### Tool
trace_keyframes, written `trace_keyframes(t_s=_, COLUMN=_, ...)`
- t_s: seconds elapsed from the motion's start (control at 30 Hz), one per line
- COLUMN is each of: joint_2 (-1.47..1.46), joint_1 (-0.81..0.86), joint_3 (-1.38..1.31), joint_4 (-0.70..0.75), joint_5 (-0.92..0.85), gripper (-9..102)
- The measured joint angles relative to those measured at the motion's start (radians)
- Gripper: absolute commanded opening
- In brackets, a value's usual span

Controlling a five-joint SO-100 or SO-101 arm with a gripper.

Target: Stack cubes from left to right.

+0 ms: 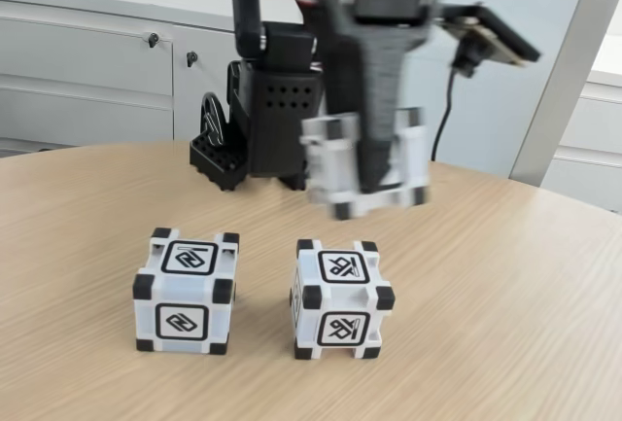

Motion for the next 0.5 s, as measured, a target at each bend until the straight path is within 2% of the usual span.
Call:
trace_keyframes(t_s=0.3, joint_2=0.003, joint_1=0.282, joint_3=0.002, joint_4=0.0, joint_5=-0.117, gripper=11)
trace_keyframes(t_s=0.5, joint_2=0.003, joint_1=0.402, joint_3=0.002, joint_4=0.0, joint_5=-0.193, gripper=11)
